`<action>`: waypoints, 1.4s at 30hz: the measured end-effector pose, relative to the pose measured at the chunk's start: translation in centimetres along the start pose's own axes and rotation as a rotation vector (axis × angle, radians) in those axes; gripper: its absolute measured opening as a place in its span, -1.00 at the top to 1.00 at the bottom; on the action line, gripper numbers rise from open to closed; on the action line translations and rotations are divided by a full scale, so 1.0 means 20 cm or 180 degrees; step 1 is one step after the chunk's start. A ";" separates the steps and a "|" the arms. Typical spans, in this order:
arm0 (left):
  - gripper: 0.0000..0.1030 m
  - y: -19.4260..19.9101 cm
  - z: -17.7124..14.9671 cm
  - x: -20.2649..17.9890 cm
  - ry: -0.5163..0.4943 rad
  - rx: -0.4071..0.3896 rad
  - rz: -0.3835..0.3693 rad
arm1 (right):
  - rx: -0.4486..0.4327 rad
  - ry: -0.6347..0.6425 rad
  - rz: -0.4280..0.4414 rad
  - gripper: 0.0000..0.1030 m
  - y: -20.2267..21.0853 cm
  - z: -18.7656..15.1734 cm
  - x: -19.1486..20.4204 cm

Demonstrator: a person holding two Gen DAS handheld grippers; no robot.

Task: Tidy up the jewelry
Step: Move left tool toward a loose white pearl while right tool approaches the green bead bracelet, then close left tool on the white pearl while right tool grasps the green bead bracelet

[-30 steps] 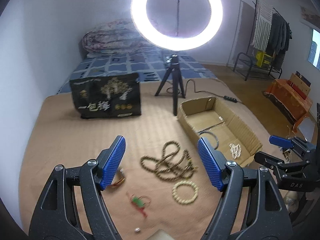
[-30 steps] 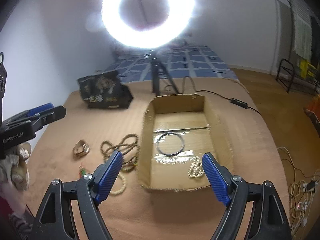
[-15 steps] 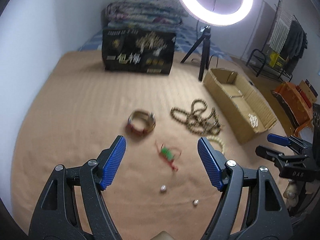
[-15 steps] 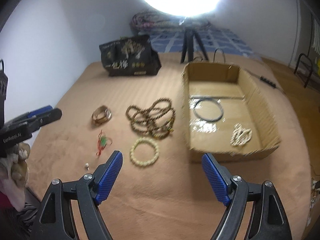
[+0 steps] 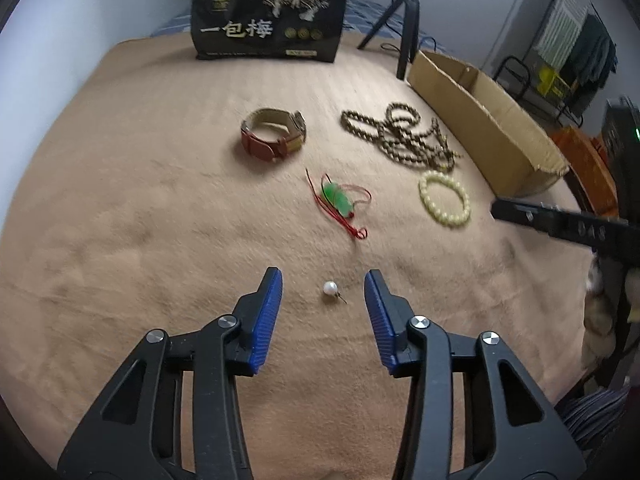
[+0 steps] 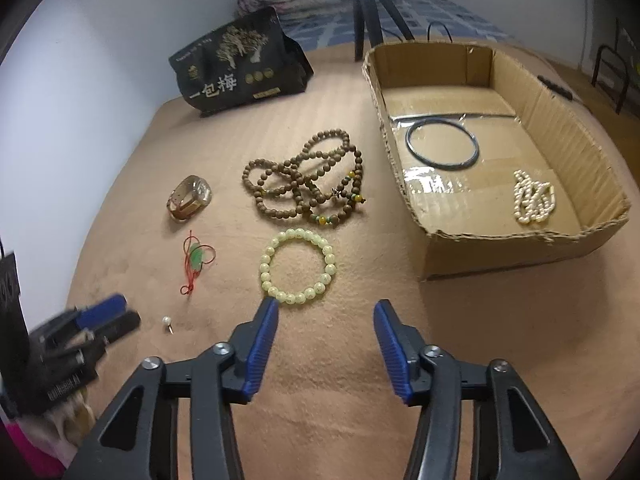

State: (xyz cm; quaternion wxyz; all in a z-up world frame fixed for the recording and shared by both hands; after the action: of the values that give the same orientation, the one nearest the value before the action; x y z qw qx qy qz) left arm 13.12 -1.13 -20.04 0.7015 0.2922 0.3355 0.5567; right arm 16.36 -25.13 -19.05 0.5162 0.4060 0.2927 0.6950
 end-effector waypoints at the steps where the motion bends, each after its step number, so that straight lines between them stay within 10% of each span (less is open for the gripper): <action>1: 0.15 -0.01 -0.01 0.00 -0.0019 0.0006 0.0003 | 0.0011 0.0012 -0.0013 0.06 -0.01 0.01 0.01; 31: 0.66 -0.17 -0.06 0.00 -0.0167 0.0157 0.0028 | 0.0075 0.0246 -0.0335 0.41 -0.22 0.06 0.08; 36: 0.80 -0.16 -0.06 -0.01 -0.0214 0.0141 0.0032 | 0.0041 0.0527 -0.0388 0.85 -0.23 0.05 0.14; 42: 0.83 -0.14 -0.05 0.00 -0.0189 0.0117 0.0038 | -0.0018 0.0646 -0.0342 0.90 -0.20 0.05 0.17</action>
State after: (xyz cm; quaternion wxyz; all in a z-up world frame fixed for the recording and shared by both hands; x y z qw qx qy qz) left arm 13.88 -1.63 -22.79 0.7023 0.3234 0.3230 0.5458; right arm 18.65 -20.63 -21.06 0.5215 0.3158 0.3629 0.7047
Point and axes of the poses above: each gripper's, at about its wrist camera, not at the fingertips, and y roughly against the way its jaws point, x to its left, z to its top, the point moved 2 cm from there along -y, roughly the way its jaws point, and after that the axes turned 5 degrees about -x, right-handed, at the moved point
